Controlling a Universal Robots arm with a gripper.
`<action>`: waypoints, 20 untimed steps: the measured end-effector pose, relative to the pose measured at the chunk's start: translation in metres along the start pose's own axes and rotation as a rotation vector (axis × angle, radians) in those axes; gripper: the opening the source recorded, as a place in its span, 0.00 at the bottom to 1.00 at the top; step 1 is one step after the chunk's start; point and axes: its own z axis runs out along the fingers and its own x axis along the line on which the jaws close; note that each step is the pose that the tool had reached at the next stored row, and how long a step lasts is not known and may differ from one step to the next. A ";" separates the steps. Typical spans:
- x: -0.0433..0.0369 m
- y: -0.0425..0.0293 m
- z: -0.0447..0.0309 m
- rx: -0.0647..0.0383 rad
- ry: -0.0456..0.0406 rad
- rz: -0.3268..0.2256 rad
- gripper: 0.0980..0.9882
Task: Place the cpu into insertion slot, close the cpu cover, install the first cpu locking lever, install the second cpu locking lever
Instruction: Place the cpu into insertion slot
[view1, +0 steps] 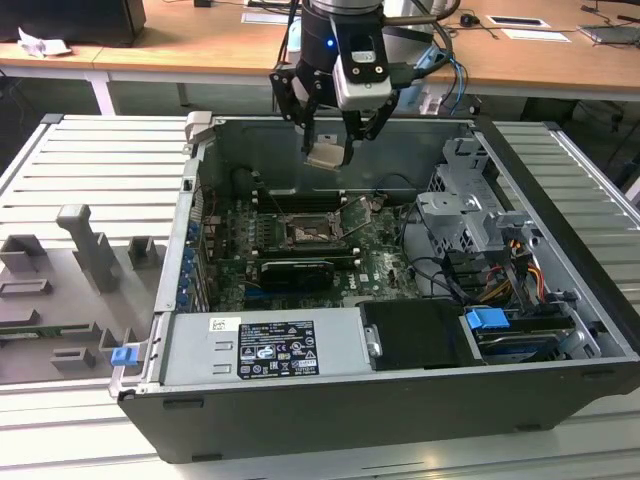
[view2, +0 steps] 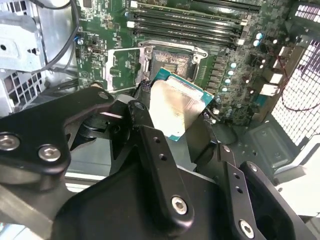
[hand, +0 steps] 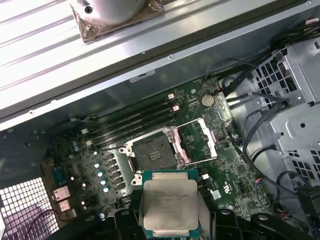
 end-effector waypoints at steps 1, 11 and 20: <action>0.0000 0.0000 0.0002 0.000 -0.0009 0.010 0.48; 0.0000 -0.0001 0.0008 -0.002 -0.0083 0.093 0.48; 0.0000 -0.0001 0.0012 -0.004 -0.0169 0.189 0.48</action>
